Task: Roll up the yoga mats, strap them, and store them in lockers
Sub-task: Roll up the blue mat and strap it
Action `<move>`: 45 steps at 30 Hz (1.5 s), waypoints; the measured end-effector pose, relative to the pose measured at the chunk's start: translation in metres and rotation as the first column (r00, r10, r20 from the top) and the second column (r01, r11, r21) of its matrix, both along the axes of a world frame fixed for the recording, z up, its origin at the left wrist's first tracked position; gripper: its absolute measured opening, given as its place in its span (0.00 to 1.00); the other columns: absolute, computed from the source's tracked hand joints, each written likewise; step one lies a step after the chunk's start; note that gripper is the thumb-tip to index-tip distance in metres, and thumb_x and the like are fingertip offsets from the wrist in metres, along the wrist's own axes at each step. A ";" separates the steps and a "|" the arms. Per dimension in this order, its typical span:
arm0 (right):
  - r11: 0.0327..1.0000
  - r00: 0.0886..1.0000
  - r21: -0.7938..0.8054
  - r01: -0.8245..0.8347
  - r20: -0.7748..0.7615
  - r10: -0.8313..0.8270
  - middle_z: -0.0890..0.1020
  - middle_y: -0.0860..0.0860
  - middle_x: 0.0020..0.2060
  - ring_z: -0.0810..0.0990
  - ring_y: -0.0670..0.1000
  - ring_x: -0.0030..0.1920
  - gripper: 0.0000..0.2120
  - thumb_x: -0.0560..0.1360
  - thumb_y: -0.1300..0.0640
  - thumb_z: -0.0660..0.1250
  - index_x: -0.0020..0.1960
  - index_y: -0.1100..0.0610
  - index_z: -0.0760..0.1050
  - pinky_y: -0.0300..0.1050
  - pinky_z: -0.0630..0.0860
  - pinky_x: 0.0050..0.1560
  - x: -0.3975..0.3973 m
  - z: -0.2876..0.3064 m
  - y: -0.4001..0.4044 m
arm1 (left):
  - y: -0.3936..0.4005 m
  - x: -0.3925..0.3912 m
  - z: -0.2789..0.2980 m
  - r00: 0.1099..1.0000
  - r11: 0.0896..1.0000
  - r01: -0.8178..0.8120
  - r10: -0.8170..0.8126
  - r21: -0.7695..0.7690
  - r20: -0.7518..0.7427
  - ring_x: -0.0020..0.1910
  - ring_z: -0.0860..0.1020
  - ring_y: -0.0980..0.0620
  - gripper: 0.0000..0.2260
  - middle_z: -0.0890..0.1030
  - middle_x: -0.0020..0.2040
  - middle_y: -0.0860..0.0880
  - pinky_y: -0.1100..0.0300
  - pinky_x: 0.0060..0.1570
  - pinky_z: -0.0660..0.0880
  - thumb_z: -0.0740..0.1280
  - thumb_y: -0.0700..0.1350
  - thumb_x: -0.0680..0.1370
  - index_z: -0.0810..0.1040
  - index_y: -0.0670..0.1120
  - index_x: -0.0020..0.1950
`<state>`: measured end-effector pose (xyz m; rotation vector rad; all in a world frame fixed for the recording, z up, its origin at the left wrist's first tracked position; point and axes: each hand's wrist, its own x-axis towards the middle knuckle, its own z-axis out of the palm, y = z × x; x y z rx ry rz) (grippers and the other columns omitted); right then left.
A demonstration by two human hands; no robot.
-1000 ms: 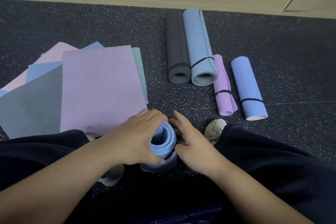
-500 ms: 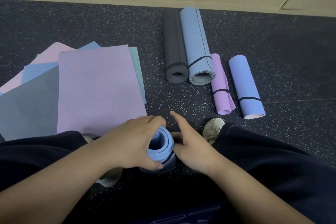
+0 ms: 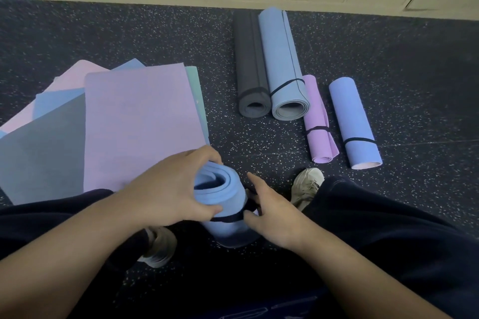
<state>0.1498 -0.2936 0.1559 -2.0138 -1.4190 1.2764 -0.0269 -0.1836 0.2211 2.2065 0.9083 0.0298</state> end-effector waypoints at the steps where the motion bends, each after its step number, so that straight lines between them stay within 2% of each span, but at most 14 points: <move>1: 0.998 0.999 0.062 -0.014 0.032 0.012 0.66 0.48 0.73 0.69 0.45 0.69 0.35 0.75 0.60 0.63 0.78 0.53 0.53 0.40 0.64 0.70 -0.003 0.003 0.001 | 0.001 0.000 0.001 1.000 1.000 -0.022 0.022 0.000 0.013 0.49 0.74 0.61 0.25 0.77 0.49 0.61 0.60 0.52 0.71 0.77 0.52 0.64 0.69 0.59 0.55; 5: 0.932 0.991 0.342 0.118 0.019 -0.132 0.77 0.44 0.58 0.74 0.39 0.57 0.22 0.74 0.65 0.66 0.67 0.52 0.71 0.34 0.71 0.59 -0.010 0.013 0.005 | 0.002 0.003 -0.004 1.000 0.999 -0.019 0.019 0.034 0.017 0.48 0.73 0.63 0.25 0.75 0.49 0.63 0.63 0.50 0.70 0.76 0.55 0.64 0.67 0.60 0.55; 9: 0.890 0.987 0.444 0.102 0.068 -0.147 0.76 0.43 0.48 0.74 0.40 0.48 0.17 0.73 0.64 0.67 0.59 0.51 0.76 0.29 0.68 0.50 -0.013 0.019 0.006 | -0.002 0.005 -0.015 0.998 0.996 0.061 -0.060 0.064 -0.016 0.50 0.72 0.61 0.25 0.73 0.52 0.60 0.59 0.53 0.71 0.75 0.56 0.65 0.66 0.59 0.57; 13: 0.901 0.995 0.427 0.079 0.020 -0.097 0.76 0.43 0.52 0.72 0.34 0.50 0.18 0.75 0.64 0.64 0.63 0.52 0.74 0.25 0.66 0.51 -0.015 0.020 0.004 | 0.003 0.000 -0.022 0.992 0.992 0.121 -0.121 0.021 0.034 0.61 0.64 0.64 0.29 0.62 0.61 0.63 0.68 0.61 0.63 0.77 0.55 0.64 0.67 0.64 0.60; 16: 0.904 0.997 0.424 0.058 0.018 -0.072 0.73 0.42 0.57 0.70 0.30 0.53 0.22 0.75 0.66 0.63 0.67 0.52 0.70 0.24 0.64 0.55 -0.013 0.020 0.004 | 0.008 -0.001 -0.020 0.994 0.986 0.111 -0.112 0.126 0.001 0.56 0.58 0.60 0.34 0.57 0.57 0.62 0.71 0.56 0.57 0.77 0.58 0.63 0.64 0.75 0.63; 20: 0.929 0.996 0.365 0.068 0.022 -0.082 0.70 0.45 0.58 0.72 0.35 0.46 0.27 0.76 0.62 0.64 0.73 0.50 0.63 0.27 0.66 0.47 -0.011 0.021 0.006 | 0.008 0.001 -0.018 0.989 0.984 0.137 -0.142 0.114 0.042 0.60 0.56 0.62 0.36 0.56 0.60 0.71 0.77 0.59 0.52 0.75 0.44 0.70 0.60 0.72 0.64; 24: 0.937 0.996 0.345 0.048 0.058 -0.072 0.66 0.43 0.55 0.71 0.34 0.45 0.27 0.74 0.56 0.69 0.71 0.52 0.65 0.31 0.67 0.50 -0.010 0.019 0.006 | 0.007 0.004 -0.022 0.982 0.985 0.151 -0.158 0.078 0.099 0.66 0.44 0.78 0.38 0.50 0.69 0.73 0.82 0.61 0.43 0.65 0.31 0.72 0.60 0.72 0.61; 26: 0.945 0.994 0.321 0.063 0.069 -0.090 0.65 0.42 0.55 0.73 0.38 0.45 0.25 0.72 0.54 0.72 0.66 0.52 0.66 0.29 0.69 0.48 -0.011 0.019 0.006 | 0.005 0.006 -0.023 0.983 0.985 0.127 -0.140 0.113 0.115 0.69 0.44 0.75 0.36 0.52 0.71 0.71 0.75 0.66 0.46 0.60 0.30 0.70 0.64 0.71 0.61; 29: 0.953 0.992 0.294 0.074 0.078 -0.101 0.65 0.42 0.61 0.76 0.40 0.47 0.21 0.72 0.58 0.71 0.62 0.53 0.67 0.27 0.68 0.47 -0.011 0.016 0.005 | 0.004 0.006 -0.028 0.981 0.961 0.049 -0.097 0.272 0.167 0.67 0.56 0.60 0.34 0.63 0.67 0.63 0.61 0.65 0.54 0.54 0.33 0.65 0.73 0.66 0.61; 32: 0.952 0.986 0.294 0.083 0.117 -0.123 0.74 0.45 0.54 0.76 0.42 0.47 0.15 0.73 0.61 0.69 0.54 0.49 0.66 0.26 0.67 0.46 -0.010 0.015 0.006 | 0.004 0.003 -0.029 0.976 0.966 0.058 -0.108 0.254 0.190 0.63 0.59 0.60 0.30 0.67 0.61 0.61 0.75 0.63 0.50 0.56 0.35 0.66 0.77 0.62 0.61; 35: 0.928 0.974 0.336 0.158 0.104 -0.203 0.76 0.45 0.46 0.75 0.42 0.46 0.16 0.72 0.62 0.71 0.50 0.48 0.66 0.27 0.67 0.47 -0.009 0.014 0.008 | 0.002 0.004 -0.027 0.971 0.965 0.105 -0.152 0.240 0.186 0.65 0.58 0.62 0.24 0.69 0.59 0.65 0.78 0.63 0.49 0.59 0.51 0.71 0.67 0.64 0.67; 38: 0.914 0.970 0.366 0.175 0.093 -0.223 0.75 0.41 0.41 0.74 0.40 0.42 0.16 0.71 0.61 0.73 0.47 0.49 0.67 0.30 0.69 0.45 -0.010 0.013 0.009 | -0.001 0.006 -0.033 0.967 0.947 0.151 -0.201 0.283 0.155 0.70 0.54 0.57 0.26 0.71 0.55 0.68 0.69 0.66 0.51 0.60 0.62 0.72 0.61 0.65 0.70; 41: 0.889 0.972 0.427 0.167 0.077 -0.220 0.75 0.42 0.39 0.75 0.43 0.42 0.15 0.72 0.63 0.72 0.45 0.49 0.66 0.35 0.71 0.46 -0.012 0.017 0.009 | 0.000 0.009 -0.033 0.972 0.968 0.102 -0.145 0.229 0.183 0.73 0.49 0.61 0.24 0.71 0.56 0.70 0.66 0.68 0.55 0.71 0.55 0.73 0.68 0.69 0.65; 45: 0.832 0.981 0.548 0.089 0.098 -0.170 0.76 0.48 0.39 0.75 0.48 0.42 0.13 0.72 0.62 0.70 0.43 0.51 0.66 0.46 0.72 0.45 -0.017 0.021 0.007 | 0.000 0.011 -0.036 0.962 0.984 0.065 -0.106 0.167 0.252 0.71 0.46 0.72 0.22 0.75 0.55 0.65 0.78 0.64 0.49 0.75 0.43 0.72 0.72 0.65 0.55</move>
